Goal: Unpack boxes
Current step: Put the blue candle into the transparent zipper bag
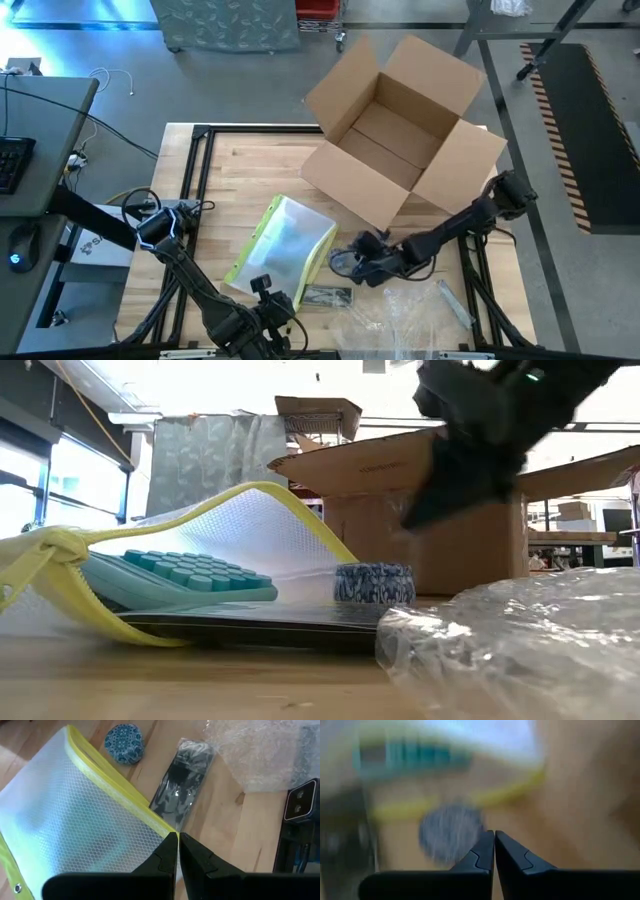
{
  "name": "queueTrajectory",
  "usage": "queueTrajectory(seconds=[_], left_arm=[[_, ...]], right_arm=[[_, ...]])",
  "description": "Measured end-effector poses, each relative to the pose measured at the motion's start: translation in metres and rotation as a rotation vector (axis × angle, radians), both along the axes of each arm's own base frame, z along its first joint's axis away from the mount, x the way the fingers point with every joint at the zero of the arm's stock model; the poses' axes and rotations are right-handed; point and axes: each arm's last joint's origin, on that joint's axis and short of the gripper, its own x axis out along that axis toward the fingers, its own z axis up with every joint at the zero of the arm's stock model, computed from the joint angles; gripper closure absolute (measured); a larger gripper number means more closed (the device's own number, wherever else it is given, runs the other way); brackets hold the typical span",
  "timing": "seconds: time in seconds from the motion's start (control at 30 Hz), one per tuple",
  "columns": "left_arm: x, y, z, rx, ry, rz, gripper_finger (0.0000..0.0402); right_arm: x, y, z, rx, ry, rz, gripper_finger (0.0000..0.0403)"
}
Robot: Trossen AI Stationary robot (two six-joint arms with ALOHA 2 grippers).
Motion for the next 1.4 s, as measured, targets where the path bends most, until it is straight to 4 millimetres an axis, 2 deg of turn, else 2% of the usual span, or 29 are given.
queueTrajectory(seconds=[0.1,0.2,0.3,0.43,0.67,0.83,0.9,1.0,1.07,1.13,1.27,1.4], left_arm=[[0.000,0.000,0.000,-0.002,0.000,0.000,0.0401],[0.000,0.000,0.000,-0.002,-0.001,0.000,0.0401],[0.000,0.000,0.000,-0.002,-0.001,0.001,0.0401],[0.000,0.000,0.000,-0.002,0.000,0.001,0.0401],[0.000,0.000,0.000,-0.003,-0.002,0.002,0.0401],[0.000,0.000,0.000,-0.004,-0.002,0.002,0.0401],[0.000,0.000,0.000,-0.005,0.000,0.002,0.0401],[0.000,0.000,0.000,-0.004,-0.001,0.002,0.0401],[0.000,0.000,0.000,-0.007,0.002,0.001,0.0401],[0.000,0.000,0.000,-0.006,0.003,0.002,0.0401],[-0.001,0.000,0.000,-0.016,0.002,0.015,0.0401],[-0.004,0.002,-0.001,-0.026,0.017,0.061,0.0401]], right_arm=[[-0.002,0.004,-0.013,0.126,0.121,0.067,0.0403],[0.005,0.016,-0.037,0.167,0.157,0.160,0.0403],[0.019,0.021,-0.056,0.143,0.071,0.184,0.0403],[0.041,0.013,-0.069,0.117,-0.098,0.106,0.0403],[0.062,-0.022,-0.067,0.028,-0.203,0.020,0.0403],[0.073,-0.040,-0.063,0.038,-0.248,0.056,0.0403],[0.077,-0.040,-0.057,0.040,-0.288,0.130,0.0403],[0.078,-0.030,-0.045,0.046,-0.337,0.274,0.0403],[0.075,-0.024,-0.039,0.046,-0.337,0.284,0.0403],[0.068,-0.019,-0.037,0.028,-0.304,0.210,0.0403],[0.050,-0.015,-0.042,0.079,-0.240,-0.113,0.0403],[0.042,-0.010,-0.055,0.091,-0.243,-0.253,0.0403]])
